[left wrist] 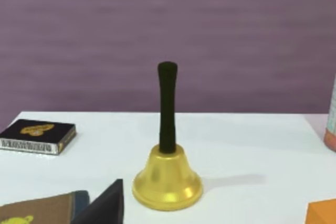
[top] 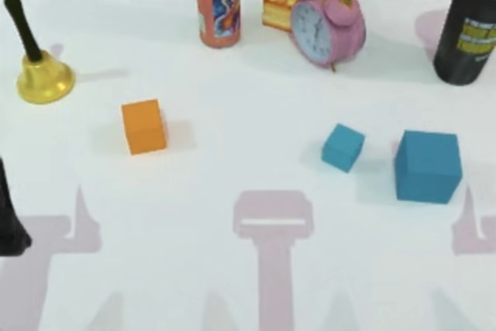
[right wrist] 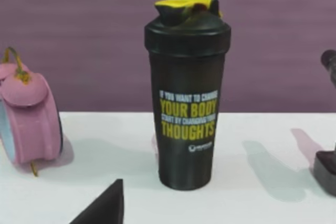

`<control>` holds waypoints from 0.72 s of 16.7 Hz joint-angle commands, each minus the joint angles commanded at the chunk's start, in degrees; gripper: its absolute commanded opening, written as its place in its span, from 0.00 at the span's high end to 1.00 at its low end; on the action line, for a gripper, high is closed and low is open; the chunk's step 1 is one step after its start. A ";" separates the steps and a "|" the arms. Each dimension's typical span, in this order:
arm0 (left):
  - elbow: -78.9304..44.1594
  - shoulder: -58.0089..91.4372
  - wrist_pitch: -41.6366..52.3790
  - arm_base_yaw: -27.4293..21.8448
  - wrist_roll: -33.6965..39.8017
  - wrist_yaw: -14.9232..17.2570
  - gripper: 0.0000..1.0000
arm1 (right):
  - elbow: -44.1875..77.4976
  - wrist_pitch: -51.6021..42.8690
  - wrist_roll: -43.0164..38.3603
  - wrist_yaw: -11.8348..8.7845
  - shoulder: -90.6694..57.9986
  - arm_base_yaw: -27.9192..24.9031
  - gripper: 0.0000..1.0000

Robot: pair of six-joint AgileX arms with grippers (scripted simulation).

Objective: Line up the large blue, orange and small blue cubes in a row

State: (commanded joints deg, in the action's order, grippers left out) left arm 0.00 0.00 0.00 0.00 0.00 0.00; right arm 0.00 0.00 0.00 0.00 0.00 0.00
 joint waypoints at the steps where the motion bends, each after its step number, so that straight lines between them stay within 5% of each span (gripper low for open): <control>1: 0.00 0.00 0.00 0.00 0.00 0.00 0.00 | 0.00 0.00 0.00 0.00 0.00 0.00 0.00; 6: 0.00 0.00 0.00 0.00 0.00 0.00 0.00 | 5.88 -3.89 1.74 -0.14 -5.79 -1.65 0.00; 12: 0.00 0.00 0.00 0.00 0.00 0.00 0.00 | 31.14 -19.59 8.29 0.09 -32.34 -7.06 0.00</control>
State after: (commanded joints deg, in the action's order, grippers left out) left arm 0.00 0.00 0.00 0.00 0.00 0.00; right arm 31.14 -19.59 8.29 0.09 -32.34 -7.06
